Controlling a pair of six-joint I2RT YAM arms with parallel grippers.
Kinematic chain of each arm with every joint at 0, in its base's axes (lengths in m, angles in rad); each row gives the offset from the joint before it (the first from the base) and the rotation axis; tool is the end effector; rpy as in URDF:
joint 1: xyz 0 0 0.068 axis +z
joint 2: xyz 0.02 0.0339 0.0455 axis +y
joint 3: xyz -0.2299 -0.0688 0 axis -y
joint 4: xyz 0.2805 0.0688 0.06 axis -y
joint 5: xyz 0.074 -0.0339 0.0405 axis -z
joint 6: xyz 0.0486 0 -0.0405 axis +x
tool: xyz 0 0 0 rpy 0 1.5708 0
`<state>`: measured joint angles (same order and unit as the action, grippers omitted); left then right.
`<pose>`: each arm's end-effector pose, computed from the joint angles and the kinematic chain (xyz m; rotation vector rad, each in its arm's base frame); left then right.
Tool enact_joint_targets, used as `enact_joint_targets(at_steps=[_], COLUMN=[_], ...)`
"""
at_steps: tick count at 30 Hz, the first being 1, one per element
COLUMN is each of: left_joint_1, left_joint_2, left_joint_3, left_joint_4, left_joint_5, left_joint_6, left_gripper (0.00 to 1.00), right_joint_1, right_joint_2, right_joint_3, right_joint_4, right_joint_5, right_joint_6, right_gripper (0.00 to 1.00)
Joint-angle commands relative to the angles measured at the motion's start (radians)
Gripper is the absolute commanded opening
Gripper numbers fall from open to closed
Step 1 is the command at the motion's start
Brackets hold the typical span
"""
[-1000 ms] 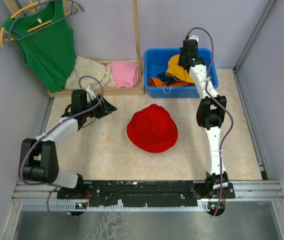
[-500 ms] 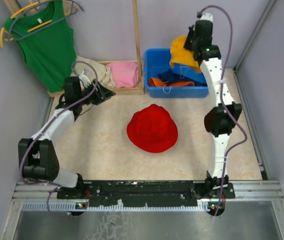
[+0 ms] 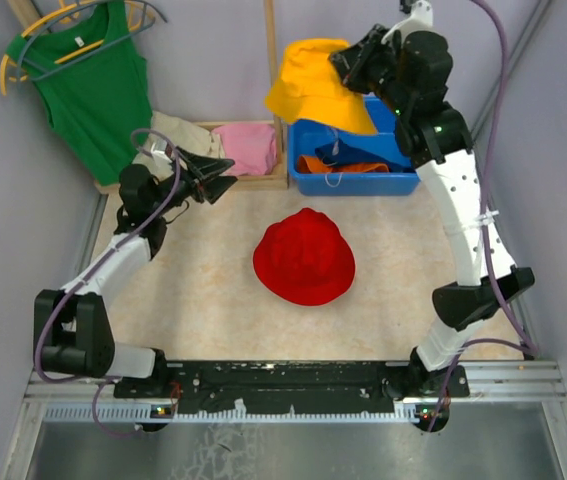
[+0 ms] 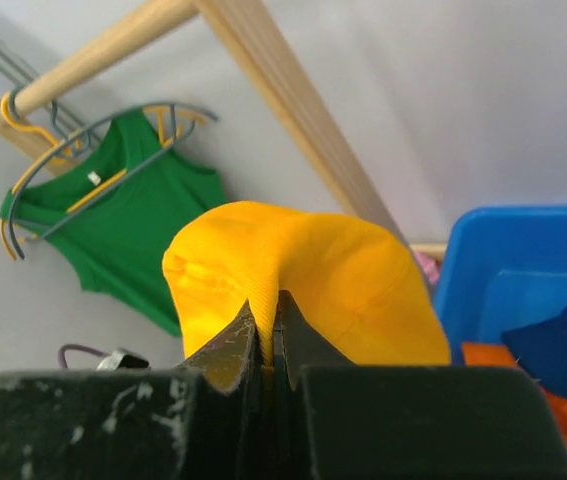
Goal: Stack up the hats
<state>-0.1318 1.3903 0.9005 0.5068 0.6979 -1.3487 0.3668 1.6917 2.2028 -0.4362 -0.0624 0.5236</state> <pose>0.3584 -0.0790 0.2625 -0.4610 1.7757 -1.6426 0.3585 0.1410 0.5404 0.0691 1.5424 0.7597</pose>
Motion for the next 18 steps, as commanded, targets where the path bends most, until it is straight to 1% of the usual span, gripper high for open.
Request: enact_joint_targets(at_steps=[1,3,5,8,11,18], left_joint_1=[-0.065,-0.113,-0.168,-0.23,-0.261,-0.329], left_joint_2=[-0.052,-0.048,-0.034,-0.024,-0.025,-0.008], left_joint_3=[-0.032,-0.011,0.026,0.061,0.067,0.071], left_joint_4=[0.373,0.424,0.437,0.435,0.42,0.415], left_joint_5=[-0.101,-0.165,-0.221,-0.295,-0.355,-0.385], left_joint_6=[-0.434,-0.502,-0.525,-0.504,-0.467,-0.463], left_gripper=[0.69,0.7,0.7,0.7,0.71,0.71], right_joint_1=[0.037,0.048,0.054,0.063,0.068,0.069], right_joint_2=[-0.015,-0.021,-0.029,-0.03,-0.029,-0.077], right_joint_3=[-0.058,-0.07,-0.096,-0.115,-0.123,-0.16], right_joint_4=[0.079,0.089,0.112,0.137,0.144,0.167], right_joint_5=[-0.019,-0.018,-0.023,-0.03,-0.034,-0.033], right_joint_6=[0.073,0.084,0.101,0.116,0.123,0.133], right_gripper=[0.0,0.0,0.0,0.0,0.0,0.0])
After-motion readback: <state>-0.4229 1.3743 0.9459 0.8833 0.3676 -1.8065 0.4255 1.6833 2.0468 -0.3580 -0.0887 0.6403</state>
